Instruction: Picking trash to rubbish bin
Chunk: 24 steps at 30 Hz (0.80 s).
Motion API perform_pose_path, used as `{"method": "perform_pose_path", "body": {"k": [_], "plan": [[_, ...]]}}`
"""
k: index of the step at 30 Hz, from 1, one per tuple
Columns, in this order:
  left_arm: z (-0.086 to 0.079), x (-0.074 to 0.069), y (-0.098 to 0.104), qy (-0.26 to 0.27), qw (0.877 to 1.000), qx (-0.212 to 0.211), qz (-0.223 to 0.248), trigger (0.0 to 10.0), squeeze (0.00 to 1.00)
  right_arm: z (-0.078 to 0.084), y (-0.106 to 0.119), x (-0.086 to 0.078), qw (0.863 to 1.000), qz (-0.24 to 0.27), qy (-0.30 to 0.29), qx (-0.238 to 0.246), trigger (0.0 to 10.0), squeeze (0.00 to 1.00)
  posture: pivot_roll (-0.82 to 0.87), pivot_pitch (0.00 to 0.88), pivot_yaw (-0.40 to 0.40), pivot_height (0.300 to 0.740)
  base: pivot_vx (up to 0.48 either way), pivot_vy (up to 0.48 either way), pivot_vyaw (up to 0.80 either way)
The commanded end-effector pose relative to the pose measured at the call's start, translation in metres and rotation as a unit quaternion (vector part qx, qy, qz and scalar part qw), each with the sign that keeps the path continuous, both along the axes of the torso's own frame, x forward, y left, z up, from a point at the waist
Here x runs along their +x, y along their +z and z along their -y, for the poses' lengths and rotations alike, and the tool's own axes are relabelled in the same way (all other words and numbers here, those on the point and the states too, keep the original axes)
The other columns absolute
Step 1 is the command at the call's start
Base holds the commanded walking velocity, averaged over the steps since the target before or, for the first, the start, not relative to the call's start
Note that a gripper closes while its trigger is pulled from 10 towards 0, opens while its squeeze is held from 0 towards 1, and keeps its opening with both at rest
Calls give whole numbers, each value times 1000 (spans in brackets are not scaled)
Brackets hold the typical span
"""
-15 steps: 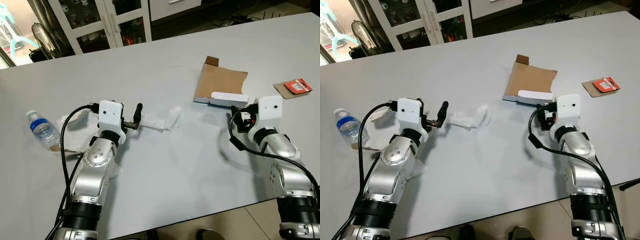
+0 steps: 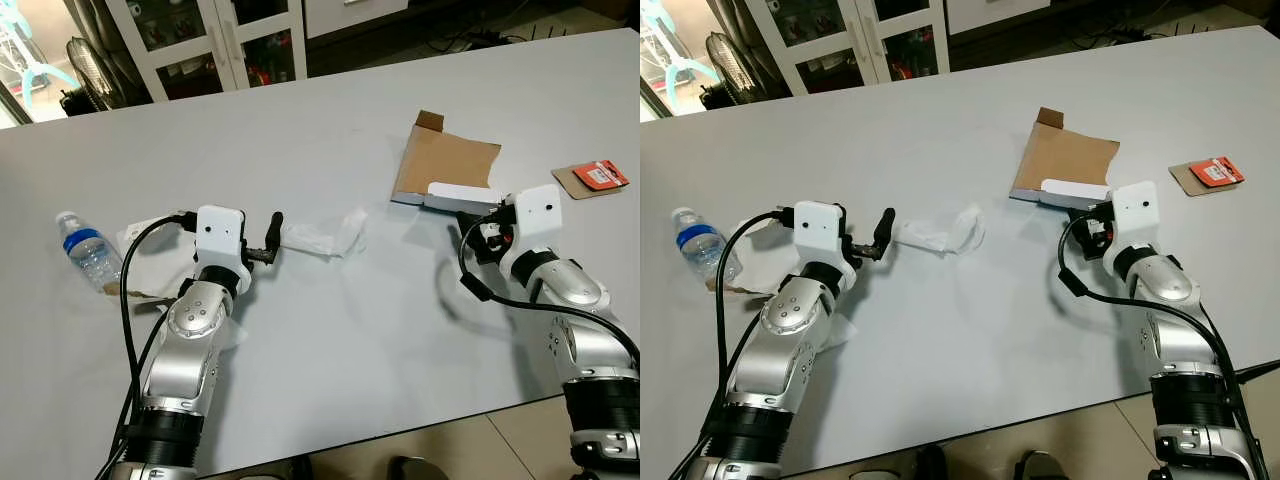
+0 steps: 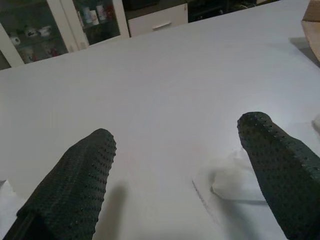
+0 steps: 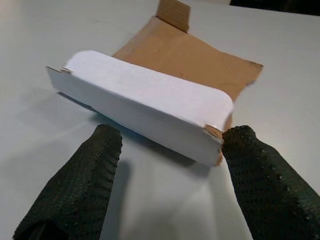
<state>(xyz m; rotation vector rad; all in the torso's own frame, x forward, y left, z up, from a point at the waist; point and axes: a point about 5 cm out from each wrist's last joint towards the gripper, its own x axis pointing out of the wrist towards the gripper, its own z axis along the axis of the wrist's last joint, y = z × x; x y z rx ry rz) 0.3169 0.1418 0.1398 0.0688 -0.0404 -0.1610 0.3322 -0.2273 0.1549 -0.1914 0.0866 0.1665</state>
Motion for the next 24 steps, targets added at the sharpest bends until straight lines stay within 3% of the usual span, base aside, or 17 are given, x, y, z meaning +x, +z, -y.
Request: {"method": "perform_pose_path", "body": {"k": [1, 18, 24], "plan": [[-3, -1, -1, 9, 1000, 1, -6, 10000, 0, -3, -3, 0, 1000, -7, 21, 5, 10000, 0, -41, 176, 94, 740, 0, 0, 0], [-3, -1, -4, 17, 1000, 0, -15, 10000, 0, -9, -8, 1, 998, -9, 64, 7, 10000, 0, -43, 160, 90, 740, 0, 0, 0], [-2, 0, -5, 17, 1000, -2, -18, 10000, 0, -13, -14, 4, 998, -5, 65, -19, 10000, 0, -47, 157, 89, 740, 0, 0, 0]]}}
